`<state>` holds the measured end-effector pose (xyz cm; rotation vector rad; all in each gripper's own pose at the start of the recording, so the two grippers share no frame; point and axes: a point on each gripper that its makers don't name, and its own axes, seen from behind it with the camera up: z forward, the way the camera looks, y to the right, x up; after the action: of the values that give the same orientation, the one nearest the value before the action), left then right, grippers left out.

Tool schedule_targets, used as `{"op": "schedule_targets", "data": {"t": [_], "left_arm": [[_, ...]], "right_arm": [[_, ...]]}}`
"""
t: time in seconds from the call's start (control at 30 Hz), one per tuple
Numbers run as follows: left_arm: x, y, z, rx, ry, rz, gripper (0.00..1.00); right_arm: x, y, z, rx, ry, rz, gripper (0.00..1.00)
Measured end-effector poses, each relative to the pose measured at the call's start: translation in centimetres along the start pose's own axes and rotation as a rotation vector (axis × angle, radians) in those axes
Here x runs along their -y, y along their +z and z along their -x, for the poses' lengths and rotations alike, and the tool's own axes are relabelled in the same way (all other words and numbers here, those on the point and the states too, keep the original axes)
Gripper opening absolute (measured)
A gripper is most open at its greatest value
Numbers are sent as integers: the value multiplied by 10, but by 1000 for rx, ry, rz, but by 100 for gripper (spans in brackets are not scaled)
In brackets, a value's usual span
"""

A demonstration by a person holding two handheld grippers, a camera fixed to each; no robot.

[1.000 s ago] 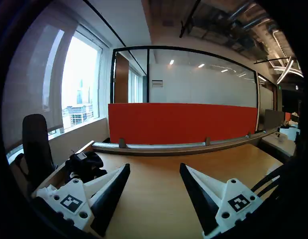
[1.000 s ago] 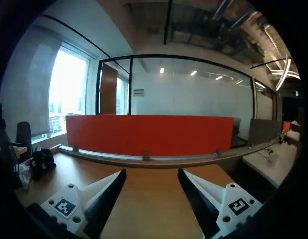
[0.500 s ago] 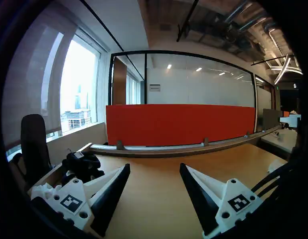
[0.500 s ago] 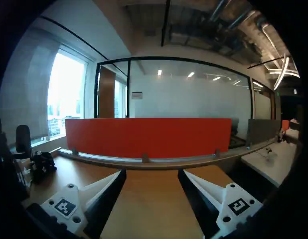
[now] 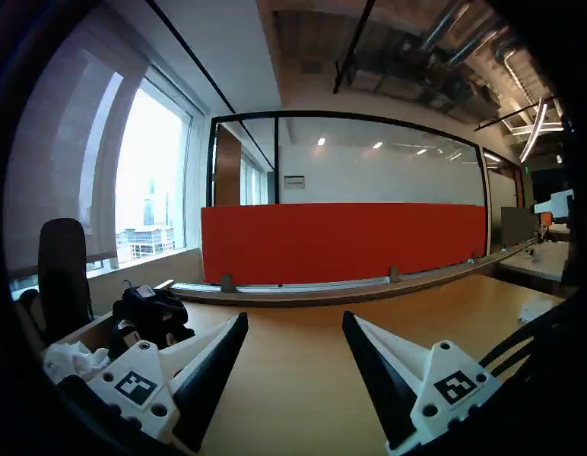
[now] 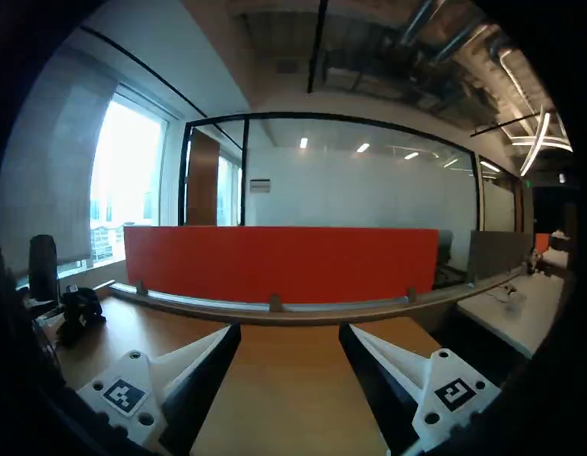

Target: Fold towel

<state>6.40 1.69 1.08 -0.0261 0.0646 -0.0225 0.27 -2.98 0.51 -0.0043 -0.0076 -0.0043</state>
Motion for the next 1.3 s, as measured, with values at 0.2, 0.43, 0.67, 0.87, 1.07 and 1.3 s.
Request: {"op": "schedule_targets", "data": {"t": [0.2,0.43,0.67,0.87,1.07,1.3], "left_arm": [[3,-2,15,-17,12,-30,92],[7,-7,32,-33,3,-37,92],[17,-10,53,-40,9,-60,92],[21,-13,67,-42,-1,-59,92],[25,-14,78,-50,-31,-58,92],[31,-15,84,-57,-47,-67,92]], "right_arm": [[5,3,11,-2,6,-2,100],[6,2,12,-5,-8,0,100],[5,1,19,-8,0,13,100],[7,1,29,-6,2,15,100],[11,0,35,-5,-9,8,100],[13,-2,36,-6,-24,11,100]]}}
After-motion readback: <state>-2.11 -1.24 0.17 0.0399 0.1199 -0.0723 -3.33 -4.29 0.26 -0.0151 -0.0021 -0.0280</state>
